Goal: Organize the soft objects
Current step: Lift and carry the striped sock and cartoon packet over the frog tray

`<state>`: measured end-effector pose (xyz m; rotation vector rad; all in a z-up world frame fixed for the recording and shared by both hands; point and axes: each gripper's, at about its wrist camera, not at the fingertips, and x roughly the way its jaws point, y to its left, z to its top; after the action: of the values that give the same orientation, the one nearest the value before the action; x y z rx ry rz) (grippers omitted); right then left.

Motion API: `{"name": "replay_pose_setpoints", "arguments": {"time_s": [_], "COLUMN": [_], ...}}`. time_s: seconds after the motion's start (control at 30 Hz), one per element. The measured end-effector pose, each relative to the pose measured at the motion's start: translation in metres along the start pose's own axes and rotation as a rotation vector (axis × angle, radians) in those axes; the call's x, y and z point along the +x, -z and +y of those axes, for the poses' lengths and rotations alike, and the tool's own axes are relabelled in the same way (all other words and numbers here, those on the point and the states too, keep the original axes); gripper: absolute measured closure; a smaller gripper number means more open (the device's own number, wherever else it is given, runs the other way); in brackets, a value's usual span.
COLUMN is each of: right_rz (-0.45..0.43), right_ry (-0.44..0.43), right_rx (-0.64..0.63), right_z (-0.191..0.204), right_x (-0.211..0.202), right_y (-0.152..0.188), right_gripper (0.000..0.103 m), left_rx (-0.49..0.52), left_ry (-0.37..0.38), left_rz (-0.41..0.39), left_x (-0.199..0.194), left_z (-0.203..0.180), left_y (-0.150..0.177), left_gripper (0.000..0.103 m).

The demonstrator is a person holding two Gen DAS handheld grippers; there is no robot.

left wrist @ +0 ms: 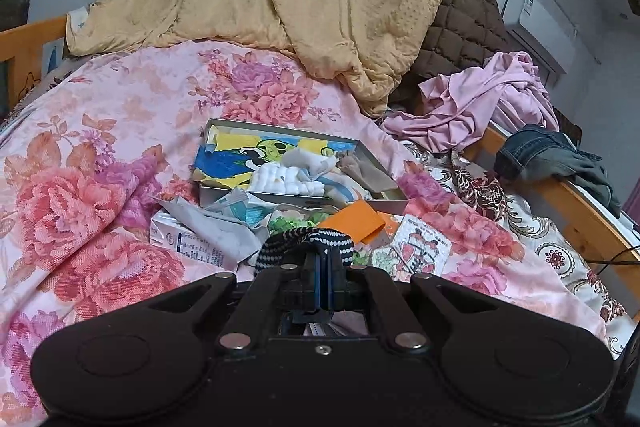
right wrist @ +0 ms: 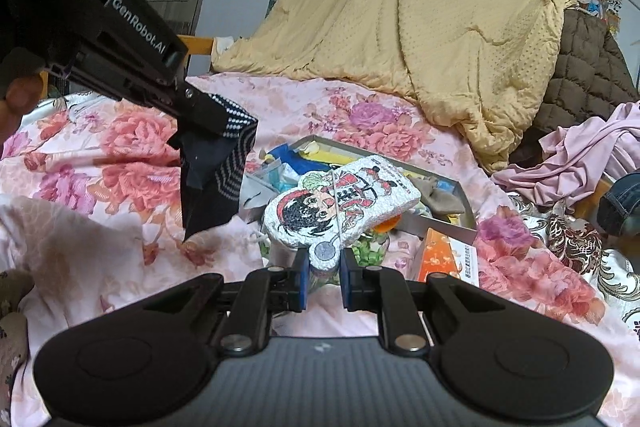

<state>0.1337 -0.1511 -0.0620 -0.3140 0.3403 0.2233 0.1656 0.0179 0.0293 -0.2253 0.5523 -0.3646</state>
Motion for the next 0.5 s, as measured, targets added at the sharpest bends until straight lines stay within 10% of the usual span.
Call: {"name": "replay_pose_setpoints", "arguments": {"time_s": [0.5], "right_rz": [-0.072], "right_ry": [-0.022], "right_rx": [0.052], "right_z": [-0.008], "right_x": [-0.011], "right_y": [-0.009], "right_gripper": [0.086], "left_rx": [0.025], "left_ry": [-0.027], "left_rz": [-0.059], "left_x": [-0.001], "left_z": [-0.01], "left_y": [-0.007], "left_gripper": [0.101]}}
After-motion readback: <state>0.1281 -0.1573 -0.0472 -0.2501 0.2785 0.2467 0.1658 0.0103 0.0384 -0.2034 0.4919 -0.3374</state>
